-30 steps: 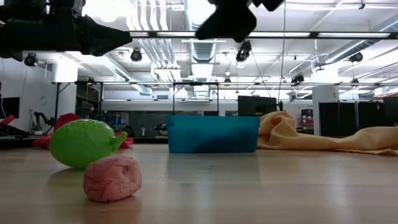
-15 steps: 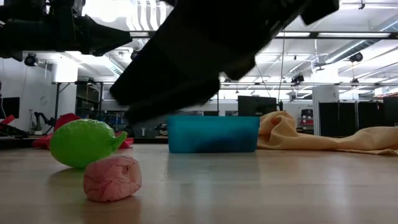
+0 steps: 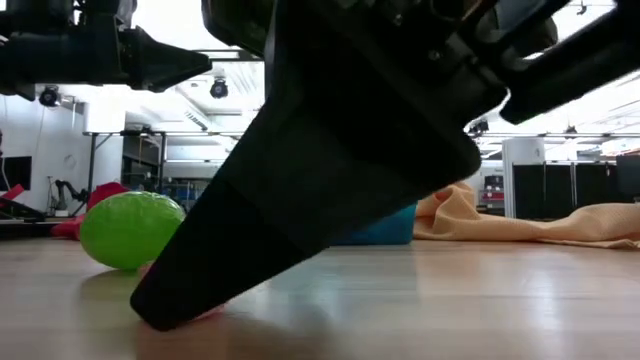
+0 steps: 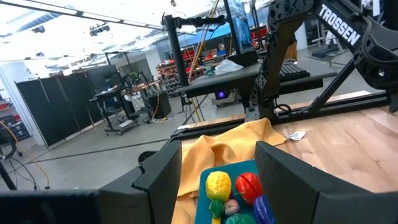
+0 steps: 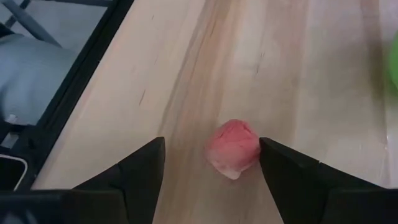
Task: Pick and placing Produce into tupperware
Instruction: Put the pink peach into the blue bin
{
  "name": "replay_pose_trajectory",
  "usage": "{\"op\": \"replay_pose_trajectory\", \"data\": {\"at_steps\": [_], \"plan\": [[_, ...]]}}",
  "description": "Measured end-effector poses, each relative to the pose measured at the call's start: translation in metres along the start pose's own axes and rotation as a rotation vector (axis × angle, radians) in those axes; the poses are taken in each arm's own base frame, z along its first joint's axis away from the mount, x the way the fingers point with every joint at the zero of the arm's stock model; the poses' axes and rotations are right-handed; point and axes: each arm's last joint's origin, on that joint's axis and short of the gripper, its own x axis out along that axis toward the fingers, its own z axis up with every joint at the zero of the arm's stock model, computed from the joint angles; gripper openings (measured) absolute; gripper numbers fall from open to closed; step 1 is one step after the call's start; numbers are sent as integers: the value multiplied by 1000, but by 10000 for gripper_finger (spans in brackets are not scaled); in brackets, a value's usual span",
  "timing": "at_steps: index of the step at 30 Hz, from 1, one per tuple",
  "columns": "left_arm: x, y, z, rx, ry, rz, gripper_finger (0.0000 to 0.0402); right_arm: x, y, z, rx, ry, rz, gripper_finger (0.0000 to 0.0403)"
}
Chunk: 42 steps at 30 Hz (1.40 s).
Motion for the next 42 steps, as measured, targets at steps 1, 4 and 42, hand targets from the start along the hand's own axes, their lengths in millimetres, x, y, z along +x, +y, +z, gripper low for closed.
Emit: {"op": "replay_pose_trajectory", "data": {"at_steps": [1,4,42], "plan": [[0,0,0,1,2,-1,190,0,0,-1,4,-1,0,248],[0,0,0,0,1,0,190,0,0,0,20,-4,-1,247],[0,0,-1,2,6,-1,190,-19,-5,2,-95,103,-110,76]]}}
